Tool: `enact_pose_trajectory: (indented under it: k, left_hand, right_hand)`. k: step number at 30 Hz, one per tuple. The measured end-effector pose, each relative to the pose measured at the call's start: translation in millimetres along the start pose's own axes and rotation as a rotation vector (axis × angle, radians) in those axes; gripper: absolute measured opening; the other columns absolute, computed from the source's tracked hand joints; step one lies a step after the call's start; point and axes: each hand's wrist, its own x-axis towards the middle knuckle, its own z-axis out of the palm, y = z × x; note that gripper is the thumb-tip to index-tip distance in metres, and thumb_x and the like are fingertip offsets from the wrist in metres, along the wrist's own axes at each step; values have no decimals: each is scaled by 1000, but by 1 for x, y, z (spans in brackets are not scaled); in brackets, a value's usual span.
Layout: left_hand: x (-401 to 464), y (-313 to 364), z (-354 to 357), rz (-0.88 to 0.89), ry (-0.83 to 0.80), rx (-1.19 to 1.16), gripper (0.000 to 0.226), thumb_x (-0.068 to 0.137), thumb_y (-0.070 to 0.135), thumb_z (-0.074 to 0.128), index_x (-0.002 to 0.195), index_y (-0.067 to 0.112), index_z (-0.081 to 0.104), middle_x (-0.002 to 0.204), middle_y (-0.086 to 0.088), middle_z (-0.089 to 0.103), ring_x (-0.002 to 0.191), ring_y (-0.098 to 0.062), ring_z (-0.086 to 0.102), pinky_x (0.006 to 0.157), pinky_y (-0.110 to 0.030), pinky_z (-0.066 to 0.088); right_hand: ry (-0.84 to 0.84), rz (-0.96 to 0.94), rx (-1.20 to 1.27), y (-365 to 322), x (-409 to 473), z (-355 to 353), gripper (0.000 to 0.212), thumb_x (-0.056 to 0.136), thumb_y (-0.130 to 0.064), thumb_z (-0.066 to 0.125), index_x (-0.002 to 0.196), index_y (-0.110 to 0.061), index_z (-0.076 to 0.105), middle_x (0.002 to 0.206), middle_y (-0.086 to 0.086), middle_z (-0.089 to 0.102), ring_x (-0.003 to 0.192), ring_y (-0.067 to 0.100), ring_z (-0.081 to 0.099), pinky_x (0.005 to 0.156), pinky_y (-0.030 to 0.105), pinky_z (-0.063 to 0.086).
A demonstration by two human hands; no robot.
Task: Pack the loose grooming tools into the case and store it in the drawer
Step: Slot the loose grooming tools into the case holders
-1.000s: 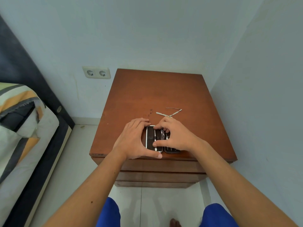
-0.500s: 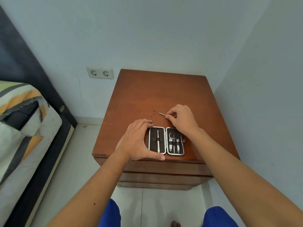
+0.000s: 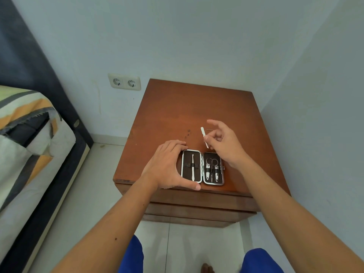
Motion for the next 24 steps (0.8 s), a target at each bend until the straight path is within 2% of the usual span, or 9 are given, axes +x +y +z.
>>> enact_pose_trajectory:
  k: [2,5,10,14,18,21,24]
  left_hand:
    - [0,0,1,4,7,1,129,46,96,76,148,22,49,155,12,42,147,-7,29,122,-27,18]
    - [0,-1,2,1,6,5,129,47,97,76,148,23,48,155,12,42,147,-7,28,123,-28,18]
    - [0,-1,2,2,0,6,129,47,97,75,148,22,48,154,11,42,147,-8,29,125,-32,21]
    - [1,-2,2,8,0,10,128,47,98,74,147,23,49,154,12,43,147,-8,30,125,-35,24]
    - [1,-3,4,12,6,18,129,47,100,72,148,22,49,154,12,43,147,-8,30,124,-31,21]
    - [1,-4,4,14,8,17,128,47,100,72,147,24,49,154,12,42,147,-8,30,125,-32,22]
    - [2,-4,4,17,6,9,126,48,100,72,146,25,49,154,12,43,146,-8,31,125,-35,24]
  right_hand:
    - [-71,-34,15,1,-7,0,49,98,-11,70,141,-33,60,92,3,75,76,7,68,89,34,58]
    - [-106,-54,25,3,-15,2,37,97,-10,71,127,-32,68,87,1,75,76,13,68,86,39,60]
    - [-120,-56,36,5,-22,8,30,92,-17,79,116,-31,67,87,6,78,76,17,64,85,44,57]
    - [-120,-92,3,9,-25,12,28,90,-20,81,113,-32,68,83,2,78,70,8,59,78,35,54]
    - [-133,-124,-52,12,-28,13,29,89,-18,81,112,-32,71,83,-2,76,68,5,55,71,25,50]
    - [-140,-158,-128,15,-28,12,34,87,-17,83,115,-30,72,92,-4,72,71,5,56,70,22,49]
    - [-155,-237,-340,16,-28,7,40,82,-27,87,119,-28,71,105,-7,62,80,6,59,76,18,45]
